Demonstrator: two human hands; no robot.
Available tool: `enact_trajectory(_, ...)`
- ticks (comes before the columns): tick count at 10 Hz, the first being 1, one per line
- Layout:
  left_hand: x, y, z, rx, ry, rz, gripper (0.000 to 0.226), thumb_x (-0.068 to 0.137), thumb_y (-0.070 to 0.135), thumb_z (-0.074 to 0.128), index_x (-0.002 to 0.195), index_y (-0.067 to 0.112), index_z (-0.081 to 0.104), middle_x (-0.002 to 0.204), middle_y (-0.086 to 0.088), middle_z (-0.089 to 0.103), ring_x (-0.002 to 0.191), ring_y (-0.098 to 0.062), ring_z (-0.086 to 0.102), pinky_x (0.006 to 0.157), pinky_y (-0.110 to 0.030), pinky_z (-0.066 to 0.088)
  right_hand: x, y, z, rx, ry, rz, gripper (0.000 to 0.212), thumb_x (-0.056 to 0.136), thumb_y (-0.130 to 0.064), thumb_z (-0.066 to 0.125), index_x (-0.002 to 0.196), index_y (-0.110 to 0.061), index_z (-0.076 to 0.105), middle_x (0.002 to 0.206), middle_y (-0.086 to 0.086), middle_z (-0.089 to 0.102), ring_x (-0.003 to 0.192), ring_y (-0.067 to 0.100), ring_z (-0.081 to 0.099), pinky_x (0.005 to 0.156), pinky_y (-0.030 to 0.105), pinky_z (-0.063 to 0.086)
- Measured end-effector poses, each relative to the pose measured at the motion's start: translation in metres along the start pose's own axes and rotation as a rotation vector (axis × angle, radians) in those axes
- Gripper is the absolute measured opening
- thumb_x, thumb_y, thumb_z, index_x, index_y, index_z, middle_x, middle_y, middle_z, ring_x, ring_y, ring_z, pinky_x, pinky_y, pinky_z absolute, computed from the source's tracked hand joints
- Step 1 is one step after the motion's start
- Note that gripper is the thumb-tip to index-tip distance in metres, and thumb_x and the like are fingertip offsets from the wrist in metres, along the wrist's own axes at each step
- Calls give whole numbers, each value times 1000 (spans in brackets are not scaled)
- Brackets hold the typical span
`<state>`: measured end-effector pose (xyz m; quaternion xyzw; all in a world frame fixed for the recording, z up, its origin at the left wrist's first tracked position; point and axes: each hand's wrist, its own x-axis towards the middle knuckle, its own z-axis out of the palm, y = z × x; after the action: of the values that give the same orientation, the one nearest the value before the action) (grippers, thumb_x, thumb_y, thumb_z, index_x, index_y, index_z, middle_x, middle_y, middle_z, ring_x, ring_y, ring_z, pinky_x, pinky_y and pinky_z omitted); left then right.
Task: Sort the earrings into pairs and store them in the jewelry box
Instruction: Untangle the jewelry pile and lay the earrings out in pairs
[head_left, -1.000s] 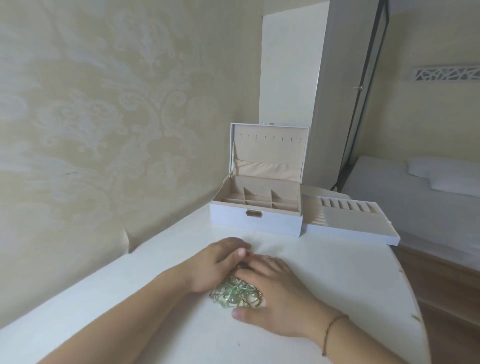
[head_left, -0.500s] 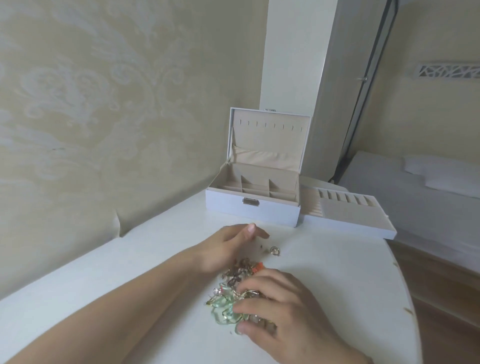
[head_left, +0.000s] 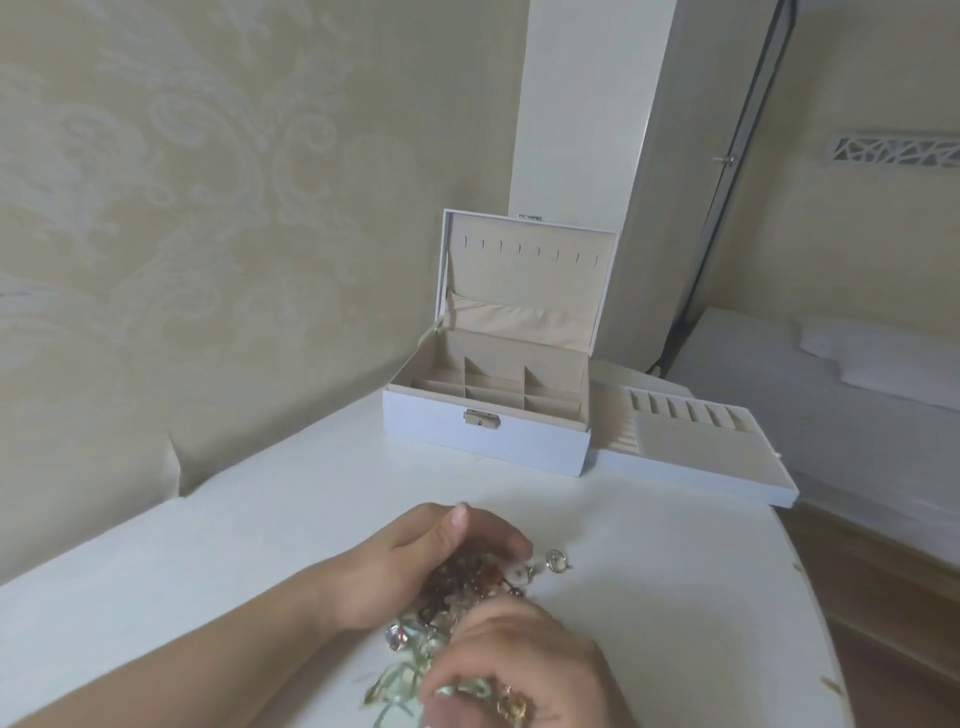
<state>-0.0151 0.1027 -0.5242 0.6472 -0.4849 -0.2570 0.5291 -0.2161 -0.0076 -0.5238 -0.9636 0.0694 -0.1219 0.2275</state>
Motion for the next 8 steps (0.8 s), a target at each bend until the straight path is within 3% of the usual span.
enact_trajectory(1,3,0,-3,-111,5,-46,88,88,73,23,121,1,61,114,-4,69,111,-20,63,96,-29,45,50,-12,-16,944,-86,-180,8,83,-38,69,77,-34,72,76,-3,74,67,7,69,69,20,50)
enact_trajectory(2,11,7,-4,-231,-20,-60,75,94,44,-1,94,27,72,75,13,71,77,-3,69,76,-15,48,77,-18,-24,1290,4,-103,24,86,-37,67,79,-14,69,68,13,69,45,24,59,43,27,43)
enact_trajectory(3,16,9,-5,-400,-10,-46,74,92,47,-5,67,35,64,64,9,65,70,-10,66,77,-23,49,108,-28,-36,1302,61,-4,19,82,-27,62,85,-9,65,61,10,61,41,24,52,38,27,41)
enact_trajectory(4,19,0,-11,-595,29,-33,69,92,59,8,74,25,66,77,6,65,88,-17,67,99,-43,43,140,-30,-40,1250,31,71,15,90,-23,61,94,-9,66,67,4,63,48,19,55,45,26,43)
enact_trajectory(5,22,-7,-17,-633,63,-63,64,91,58,25,107,14,68,102,-15,65,92,-34,63,90,-45,49,166,-20,-32,1298,75,135,12,95,-14,57,96,-5,66,74,6,65,55,17,60,50,28,49)
enact_trajectory(6,23,-9,-19,-666,191,-58,33,91,38,49,96,10,68,79,-15,58,62,-26,57,61,-33,52,173,-8,-27,1424,128,169,13,95,-7,54,98,-1,65,79,11,66,62,18,65,52,25,53)
enact_trajectory(7,22,-8,-21,-670,299,-88,13,86,24,59,83,13,66,61,-4,42,47,-16,43,46,-24,31,169,3,-18,1398,57,250,11,93,-6,57,97,-2,67,85,11,68,68,17,66,51,23,49)
enact_trajectory(8,21,-9,-20,-644,352,-97,16,92,19,55,79,14,64,55,0,39,41,-13,38,46,-24,19,161,11,-20,1291,-73,273,12,89,-6,61,97,-1,70,93,13,71,77,19,70,49,22,48)
